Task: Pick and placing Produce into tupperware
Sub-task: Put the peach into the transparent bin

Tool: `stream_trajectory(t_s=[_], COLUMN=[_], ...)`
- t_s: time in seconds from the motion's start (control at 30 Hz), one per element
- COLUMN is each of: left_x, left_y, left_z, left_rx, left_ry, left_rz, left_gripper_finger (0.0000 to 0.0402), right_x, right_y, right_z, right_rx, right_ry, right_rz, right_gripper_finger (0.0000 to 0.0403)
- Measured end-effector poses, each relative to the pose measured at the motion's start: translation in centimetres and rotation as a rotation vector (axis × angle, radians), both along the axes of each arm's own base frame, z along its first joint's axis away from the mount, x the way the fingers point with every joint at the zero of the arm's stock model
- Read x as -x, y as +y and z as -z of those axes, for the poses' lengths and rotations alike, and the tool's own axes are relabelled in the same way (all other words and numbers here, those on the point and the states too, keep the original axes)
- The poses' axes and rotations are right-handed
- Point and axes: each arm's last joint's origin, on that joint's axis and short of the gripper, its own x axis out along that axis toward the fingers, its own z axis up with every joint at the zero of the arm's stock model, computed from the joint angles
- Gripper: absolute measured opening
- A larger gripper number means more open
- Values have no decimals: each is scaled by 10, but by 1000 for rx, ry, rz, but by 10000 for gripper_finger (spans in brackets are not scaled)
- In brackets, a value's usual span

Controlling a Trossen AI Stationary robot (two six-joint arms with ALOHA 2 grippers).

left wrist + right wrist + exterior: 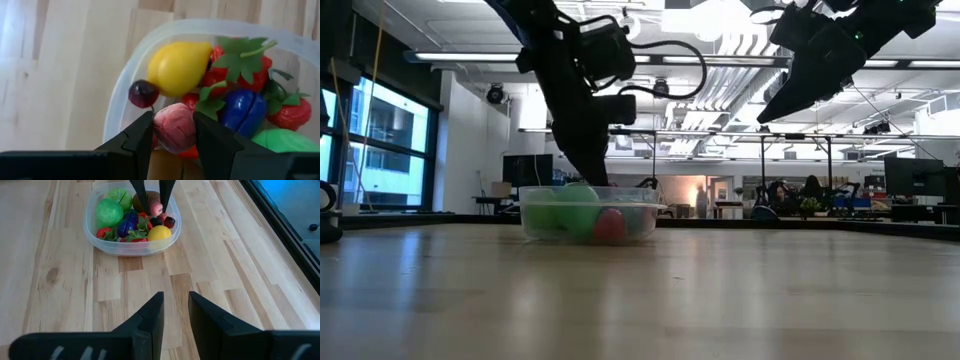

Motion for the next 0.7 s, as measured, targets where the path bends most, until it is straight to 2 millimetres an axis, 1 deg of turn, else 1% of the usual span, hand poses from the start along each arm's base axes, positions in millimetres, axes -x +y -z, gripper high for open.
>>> stream_trajectory(t_s=[0.7], left_x=[1], left_y=[1], left_z=[0], left_rx=[25], left_ry=[-1], left_rz=[-23], left_gripper_finger=[127], right_x=[0], right_y=[0], right_z=[0], right_rx=[0], right_ry=[0], right_rz=[0], right_gripper_finger=[79])
